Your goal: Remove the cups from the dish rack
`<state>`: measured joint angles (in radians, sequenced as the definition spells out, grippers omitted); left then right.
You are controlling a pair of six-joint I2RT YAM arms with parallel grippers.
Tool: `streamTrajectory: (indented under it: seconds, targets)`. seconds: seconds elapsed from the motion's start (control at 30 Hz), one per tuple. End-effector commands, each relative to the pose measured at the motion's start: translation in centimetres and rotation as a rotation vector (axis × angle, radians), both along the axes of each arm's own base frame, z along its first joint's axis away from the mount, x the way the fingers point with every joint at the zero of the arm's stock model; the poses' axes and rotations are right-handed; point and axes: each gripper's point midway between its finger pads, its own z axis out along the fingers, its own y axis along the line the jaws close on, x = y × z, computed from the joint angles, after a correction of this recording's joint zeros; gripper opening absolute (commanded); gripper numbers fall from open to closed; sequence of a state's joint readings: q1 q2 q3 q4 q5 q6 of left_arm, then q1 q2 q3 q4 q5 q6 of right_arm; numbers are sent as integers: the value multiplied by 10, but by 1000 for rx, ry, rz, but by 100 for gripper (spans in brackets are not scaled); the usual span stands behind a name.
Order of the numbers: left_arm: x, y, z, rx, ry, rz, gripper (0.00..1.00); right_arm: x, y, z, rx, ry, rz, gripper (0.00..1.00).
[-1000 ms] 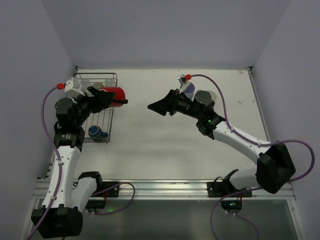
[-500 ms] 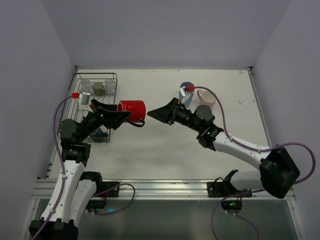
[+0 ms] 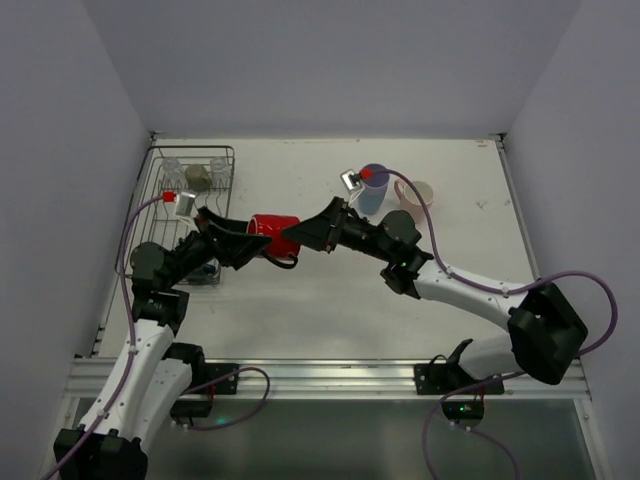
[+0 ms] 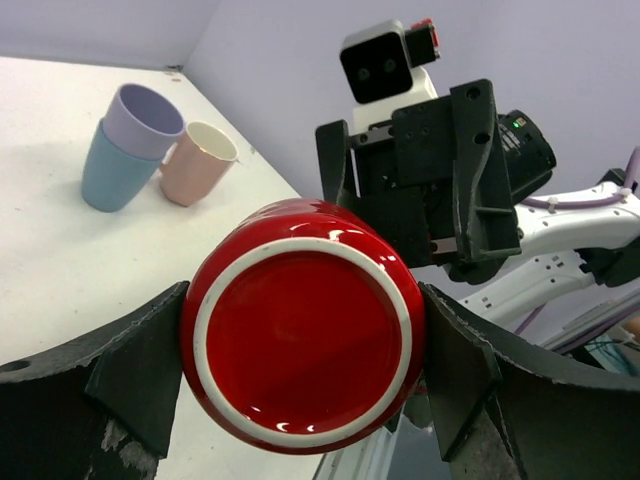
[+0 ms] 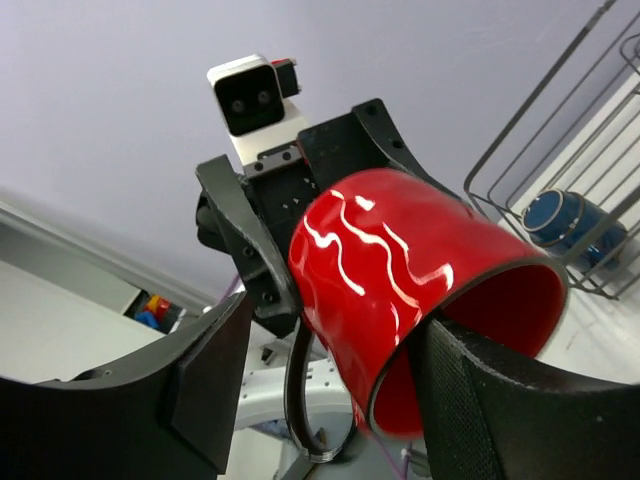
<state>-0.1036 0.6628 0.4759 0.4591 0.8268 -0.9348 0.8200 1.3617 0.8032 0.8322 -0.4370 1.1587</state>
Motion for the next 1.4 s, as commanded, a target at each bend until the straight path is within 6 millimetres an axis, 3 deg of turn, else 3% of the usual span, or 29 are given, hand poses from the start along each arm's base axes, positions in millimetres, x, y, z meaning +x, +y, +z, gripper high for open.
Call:
streamTrajectory:
  seconds: [0.0, 0.1, 0.2, 0.23, 0.27, 0.3, 0.37, 0.47, 0.5, 0.57, 0.6, 0.67, 0.73, 0.77, 0.8, 1.0, 1.03, 1.07, 1.1, 1.13, 1.17, 1.2, 1.3, 1.33, 1.37]
  targets:
    - [-12, -11, 22, -30, -91, -56, 5, -6, 4, 41, 112, -98, 41, 63]
    - [-15, -18, 20, -28, -91, -81, 12, -7, 7, 49, 149, -103, 59, 59]
    - [-16, -20, 15, -19, -80, -83, 29, -5, 0, 53, 203, -108, 22, 37]
    - [-16, -19, 13, -11, -78, -79, 36, -5, -3, 51, 215, -104, 10, 19]
    - [-15, -18, 12, 4, -91, -71, 51, -4, -6, 51, 221, -105, -10, 11]
    - [-15, -17, 7, 19, -73, -61, 59, -6, -11, 49, 219, -107, -27, 5]
    - [-13, -15, 7, 54, -97, -35, 79, -1, -17, 40, 199, -113, -80, 0]
    - [-10, -10, 5, 118, -125, 8, 96, -1, -25, 40, 176, -137, -121, 0]
    - [-10, -8, -2, 148, -93, 21, 98, 1, -25, 32, 135, -123, -131, 0]
    - [-5, -1, 5, 210, -146, 75, 100, 4, -31, 32, 96, -159, -175, 0]
    - [-6, 2, 1, 236, -128, 90, 100, 9, -32, 20, 42, -136, -195, 0]
    - [-3, 8, 4, 281, -172, 131, 100, 11, -38, 20, 11, -166, -224, 0]
    - [-2, 12, -4, 313, -146, 154, 100, 17, -39, 12, -55, -180, -233, 0]
    - [2, 17, -6, 332, -149, 191, 100, 20, -40, 27, -68, -215, -245, 0]
    - [4, 22, -12, 350, -125, 218, 100, 30, -39, 3, -196, -162, -263, 0]
    - [33, 75, -40, 492, -13, 542, 100, 80, -33, -53, -769, -198, -280, 0]
    - [35, 79, -43, 503, -4, 567, 100, 90, -35, -61, -839, -224, -290, 0]
    - [37, 84, -49, 516, 12, 593, 100, 97, -35, -55, -884, -234, -298, 0]
    - [38, 85, -51, 521, 17, 595, 100, 109, -31, -84, -977, -233, -274, 0]
    - [38, 85, -55, 525, 24, 595, 100, 119, -32, -91, -1034, -234, -290, 0]
    - [38, 85, -56, 527, 27, 591, 100, 125, -31, -86, -1072, -239, -287, 0]
    - [38, 85, -56, 526, 26, 594, 100, 135, -25, -116, -1153, -229, -249, 0]
    - [38, 90, -54, 530, 24, 622, 100, 156, -21, -129, -1243, -260, -262, 0]
    - [38, 91, -53, 531, 23, 630, 100, 163, -17, -151, -1287, -249, -241, 0]
    - [39, 94, -54, 535, 29, 643, 100, 171, -15, -149, -1305, -260, -254, 0]
